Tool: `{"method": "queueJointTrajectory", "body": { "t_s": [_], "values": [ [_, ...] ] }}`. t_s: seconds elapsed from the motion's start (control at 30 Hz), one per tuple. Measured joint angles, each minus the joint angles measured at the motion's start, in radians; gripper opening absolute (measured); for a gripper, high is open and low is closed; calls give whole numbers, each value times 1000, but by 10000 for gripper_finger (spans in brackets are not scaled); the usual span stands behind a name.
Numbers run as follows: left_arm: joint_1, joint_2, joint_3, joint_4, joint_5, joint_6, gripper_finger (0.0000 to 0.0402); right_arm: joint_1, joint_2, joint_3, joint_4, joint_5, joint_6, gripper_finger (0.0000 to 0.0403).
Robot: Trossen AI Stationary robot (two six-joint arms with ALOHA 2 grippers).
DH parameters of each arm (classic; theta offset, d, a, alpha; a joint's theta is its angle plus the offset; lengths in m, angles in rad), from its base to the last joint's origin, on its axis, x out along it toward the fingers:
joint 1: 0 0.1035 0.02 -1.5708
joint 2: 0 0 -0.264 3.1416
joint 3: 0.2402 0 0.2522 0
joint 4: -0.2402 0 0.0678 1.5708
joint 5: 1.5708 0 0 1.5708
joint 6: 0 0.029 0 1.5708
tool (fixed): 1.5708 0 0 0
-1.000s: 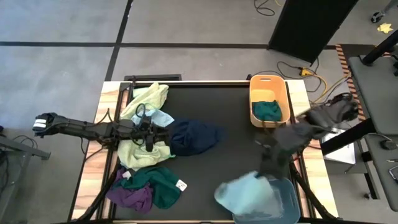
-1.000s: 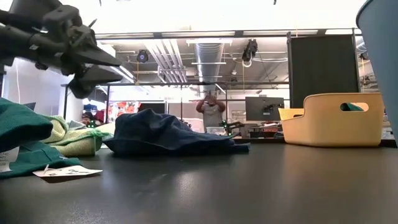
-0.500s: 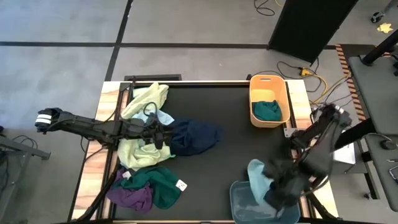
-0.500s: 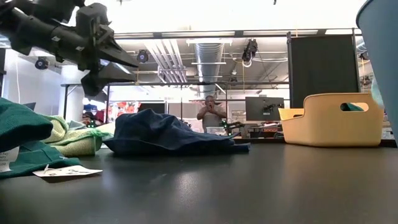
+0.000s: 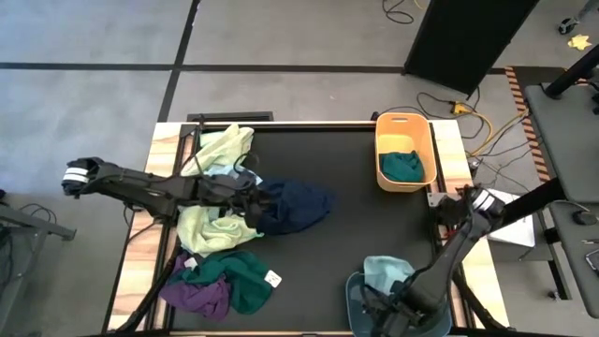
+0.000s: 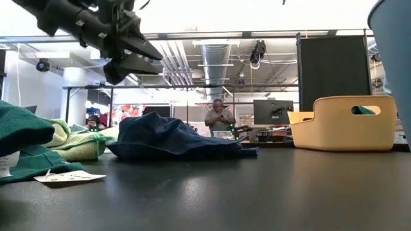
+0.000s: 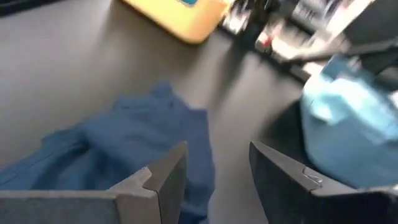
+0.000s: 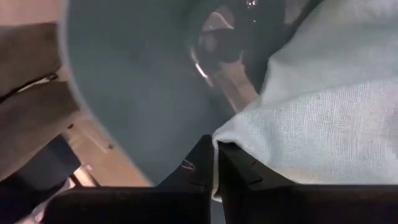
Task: Sort towels by color in basket
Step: Put the light blue towel into the blue bin
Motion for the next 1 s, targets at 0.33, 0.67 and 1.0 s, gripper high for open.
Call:
{"method": "queueJointTrajectory", "body": {
  "t_s": [0.33, 0.67, 1.0],
  "values": [
    [-20, 112, 156, -340, 1, 25, 159, -7, 78, -97, 106, 18, 246, 17],
    [-66, 225, 190, -321, -1, 19, 159, 4, -58, -33, -24, 89, 368, 172],
    [-68, 289, 267, -333, -50, 142, 159, -31, -196, -35, -544, 417, 624, 242]
  ]
}}
